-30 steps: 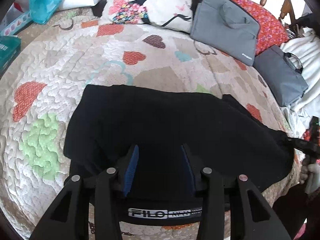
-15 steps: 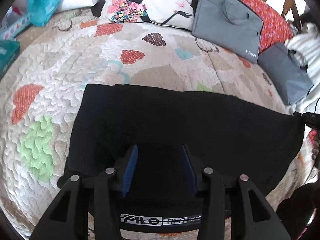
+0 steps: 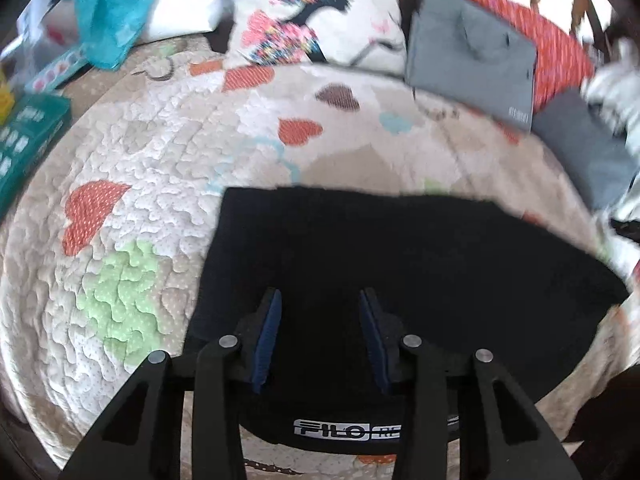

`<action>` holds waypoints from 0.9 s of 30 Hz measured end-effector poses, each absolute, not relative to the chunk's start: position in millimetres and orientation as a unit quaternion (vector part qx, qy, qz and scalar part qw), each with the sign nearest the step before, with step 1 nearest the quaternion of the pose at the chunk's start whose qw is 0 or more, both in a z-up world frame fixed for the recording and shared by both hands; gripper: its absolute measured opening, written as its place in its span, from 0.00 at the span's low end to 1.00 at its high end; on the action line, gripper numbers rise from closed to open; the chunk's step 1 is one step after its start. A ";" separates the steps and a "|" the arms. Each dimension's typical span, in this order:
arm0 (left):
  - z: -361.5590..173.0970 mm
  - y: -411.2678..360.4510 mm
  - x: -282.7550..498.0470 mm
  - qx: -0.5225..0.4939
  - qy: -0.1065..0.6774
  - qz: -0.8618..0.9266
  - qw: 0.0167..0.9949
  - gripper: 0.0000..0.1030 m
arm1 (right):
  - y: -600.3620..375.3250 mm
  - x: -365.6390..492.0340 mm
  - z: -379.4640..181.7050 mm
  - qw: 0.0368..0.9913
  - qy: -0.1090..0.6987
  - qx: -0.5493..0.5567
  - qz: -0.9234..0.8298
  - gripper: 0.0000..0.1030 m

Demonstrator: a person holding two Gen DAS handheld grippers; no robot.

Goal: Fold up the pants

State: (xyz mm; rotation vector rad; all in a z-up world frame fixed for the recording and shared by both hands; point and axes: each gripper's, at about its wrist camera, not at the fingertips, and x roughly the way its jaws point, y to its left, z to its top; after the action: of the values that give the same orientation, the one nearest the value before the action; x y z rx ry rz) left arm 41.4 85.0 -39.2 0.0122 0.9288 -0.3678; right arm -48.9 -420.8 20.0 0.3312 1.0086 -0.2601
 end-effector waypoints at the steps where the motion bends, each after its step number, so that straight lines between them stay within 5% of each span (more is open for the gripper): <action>1: -37.5 94.1 43.1 -0.023 0.444 -0.182 0.877 0.38 | -405.2 -31.1 21.5 0.860 0.477 0.163 -0.076 0.38; 14: -19.1 131.6 43.0 -0.089 0.416 -0.160 0.891 0.38 | -215.9 117.3 -49.1 0.781 0.576 0.128 0.203 0.38; 16: -18.0 138.1 44.2 -0.099 0.418 -0.154 0.890 0.38 | -209.9 115.8 -50.1 0.782 0.581 0.107 0.198 0.10; 27: -32.5 170.5 58.7 -0.152 0.450 -0.098 0.874 0.38 | -196.0 168.5 -23.9 0.813 0.563 0.085 0.122 0.06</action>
State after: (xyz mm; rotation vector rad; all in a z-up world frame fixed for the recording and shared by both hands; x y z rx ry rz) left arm 58.7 170.5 -32.5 -0.3177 0.9401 -0.2052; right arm 168.5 -196.0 -23.9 0.1816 1.2008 0.2594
